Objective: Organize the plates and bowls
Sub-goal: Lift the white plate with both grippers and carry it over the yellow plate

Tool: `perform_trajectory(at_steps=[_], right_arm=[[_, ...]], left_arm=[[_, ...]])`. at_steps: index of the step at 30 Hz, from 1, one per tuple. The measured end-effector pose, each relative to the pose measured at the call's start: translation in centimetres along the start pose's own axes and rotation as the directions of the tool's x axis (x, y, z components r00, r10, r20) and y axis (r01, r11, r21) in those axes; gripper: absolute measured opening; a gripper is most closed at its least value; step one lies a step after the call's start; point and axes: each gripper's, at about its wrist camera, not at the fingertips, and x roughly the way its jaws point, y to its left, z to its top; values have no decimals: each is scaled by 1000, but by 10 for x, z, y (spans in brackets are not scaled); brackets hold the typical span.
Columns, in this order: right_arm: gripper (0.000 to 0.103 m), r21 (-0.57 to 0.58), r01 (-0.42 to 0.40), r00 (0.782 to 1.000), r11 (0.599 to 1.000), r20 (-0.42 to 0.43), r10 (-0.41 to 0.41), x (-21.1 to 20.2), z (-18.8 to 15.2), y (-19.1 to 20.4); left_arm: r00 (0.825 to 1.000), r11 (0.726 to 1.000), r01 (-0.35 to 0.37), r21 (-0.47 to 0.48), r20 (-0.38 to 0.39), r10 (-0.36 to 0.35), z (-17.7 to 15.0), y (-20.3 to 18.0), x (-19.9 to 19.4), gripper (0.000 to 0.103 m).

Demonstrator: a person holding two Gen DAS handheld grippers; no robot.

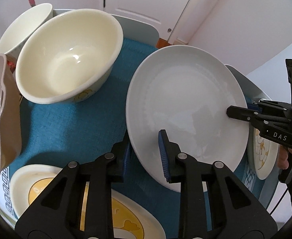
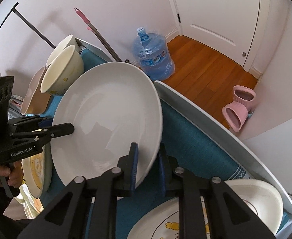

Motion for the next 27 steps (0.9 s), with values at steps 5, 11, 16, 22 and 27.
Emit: perform_trajectory(at_steps=[5, 11, 16, 22, 27], right_arm=[[18, 3, 0, 1000, 1000, 14, -1, -3, -2, 2], [18, -15, 15, 998, 1000, 60, -14, -22, -4, 13], [18, -6, 23, 994, 1000, 109, -22, -51, -10, 37], [18, 23, 56, 989, 998, 138, -59, -73, -27, 85], [18, 85, 68, 983, 994, 167, -81, -78, -49, 131]], left_arm=[[1000, 1000, -10, 13, 16, 9, 2, -2, -3, 23], [998, 1000, -5, 26, 61, 4, -4, -5, -28, 23], [995, 999, 11, 33, 103, -15, -13, 4, -63, 23], [990, 997, 27, 78, 135, -37, -33, 25, -109, 23], [989, 990, 35, 137, 136, -54, -56, 55, -140, 23]])
